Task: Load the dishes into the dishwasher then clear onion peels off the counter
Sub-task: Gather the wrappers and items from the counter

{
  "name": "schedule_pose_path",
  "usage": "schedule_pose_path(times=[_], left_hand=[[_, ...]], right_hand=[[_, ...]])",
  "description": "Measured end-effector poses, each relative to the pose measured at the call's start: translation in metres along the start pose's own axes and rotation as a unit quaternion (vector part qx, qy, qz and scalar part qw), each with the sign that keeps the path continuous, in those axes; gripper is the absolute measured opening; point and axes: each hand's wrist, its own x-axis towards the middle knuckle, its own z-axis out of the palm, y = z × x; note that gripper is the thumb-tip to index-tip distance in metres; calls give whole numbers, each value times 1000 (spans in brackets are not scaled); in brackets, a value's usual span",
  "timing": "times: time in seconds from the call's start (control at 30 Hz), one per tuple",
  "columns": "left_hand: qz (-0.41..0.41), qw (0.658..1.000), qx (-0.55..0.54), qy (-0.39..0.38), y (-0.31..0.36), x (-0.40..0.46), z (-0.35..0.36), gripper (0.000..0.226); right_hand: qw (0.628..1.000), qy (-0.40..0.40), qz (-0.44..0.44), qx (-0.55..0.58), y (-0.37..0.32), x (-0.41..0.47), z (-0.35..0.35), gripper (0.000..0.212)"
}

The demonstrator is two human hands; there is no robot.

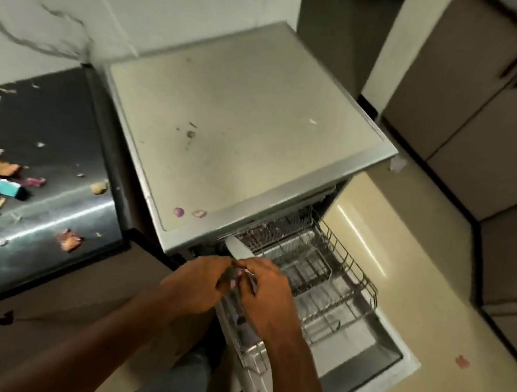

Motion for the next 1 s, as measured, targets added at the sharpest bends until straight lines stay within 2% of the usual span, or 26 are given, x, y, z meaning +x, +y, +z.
schedule_pose_path(times=[0.3, 0.53, 0.67, 1.0], left_hand=[[-65, 996, -32, 53, -31, -93, -18, 18], [-97, 988, -43, 110, -64, -145, -44, 26], [-108, 981, -33, 156, -103, -169, -67, 45], [-173, 955, -63, 233, -233, -256, -110, 34]], right_hand=[[987, -114, -109, -35, -48, -3, 23, 31], [964, -183, -183, -54, -108, 6, 64, 36], [955, -178, -225, -78, -154, 21, 91, 36], [913, -230, -320, -100, -269, 36, 215, 38]])
